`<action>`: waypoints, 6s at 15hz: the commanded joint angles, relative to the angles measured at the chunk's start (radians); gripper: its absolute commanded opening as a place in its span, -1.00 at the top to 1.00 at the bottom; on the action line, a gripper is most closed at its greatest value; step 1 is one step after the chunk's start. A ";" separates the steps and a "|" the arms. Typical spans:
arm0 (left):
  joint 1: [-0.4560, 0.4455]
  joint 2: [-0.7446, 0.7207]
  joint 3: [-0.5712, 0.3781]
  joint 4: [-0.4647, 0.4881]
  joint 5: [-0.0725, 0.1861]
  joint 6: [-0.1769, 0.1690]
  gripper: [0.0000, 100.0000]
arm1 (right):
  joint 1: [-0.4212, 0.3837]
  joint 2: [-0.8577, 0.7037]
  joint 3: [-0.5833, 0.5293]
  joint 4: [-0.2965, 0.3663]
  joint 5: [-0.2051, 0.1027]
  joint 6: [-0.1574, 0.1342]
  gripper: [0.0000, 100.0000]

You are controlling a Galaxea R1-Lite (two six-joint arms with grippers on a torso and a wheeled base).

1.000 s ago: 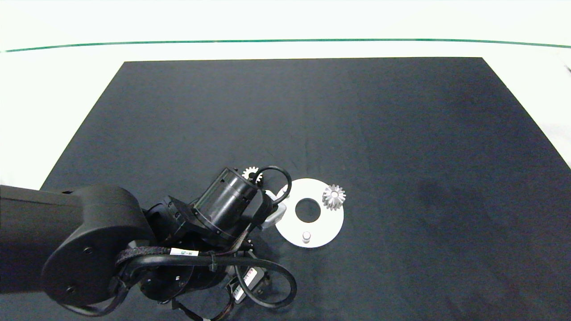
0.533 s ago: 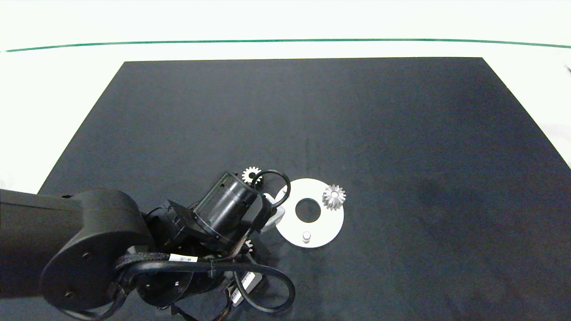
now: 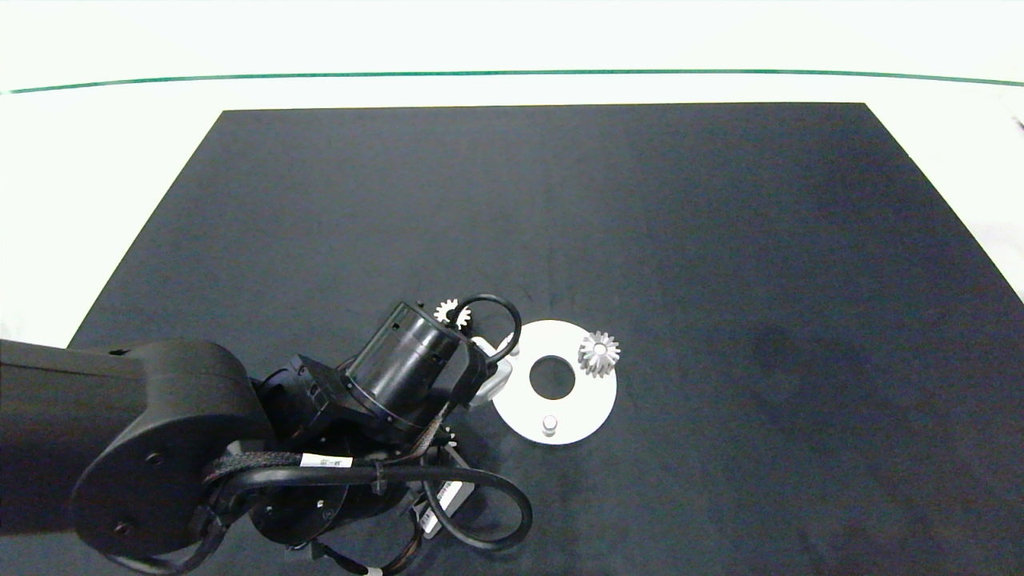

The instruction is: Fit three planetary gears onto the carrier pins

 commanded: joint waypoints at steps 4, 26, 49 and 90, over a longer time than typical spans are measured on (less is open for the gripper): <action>0.000 0.007 0.001 -0.004 0.002 0.001 0.00 | 0.000 0.004 0.001 0.002 -0.001 -0.002 -1.00; -0.146 -0.008 -0.174 0.060 0.031 0.002 0.56 | 0.000 -0.010 0.004 0.002 0.004 -0.033 -1.00; -0.147 0.197 -0.460 0.236 0.032 -0.015 0.56 | 0.000 -0.024 0.004 0.005 0.005 -0.037 -1.00; -0.141 0.213 -0.483 0.238 0.034 -0.024 -1.00 | 0.002 -0.035 0.014 0.004 0.007 -0.064 -1.00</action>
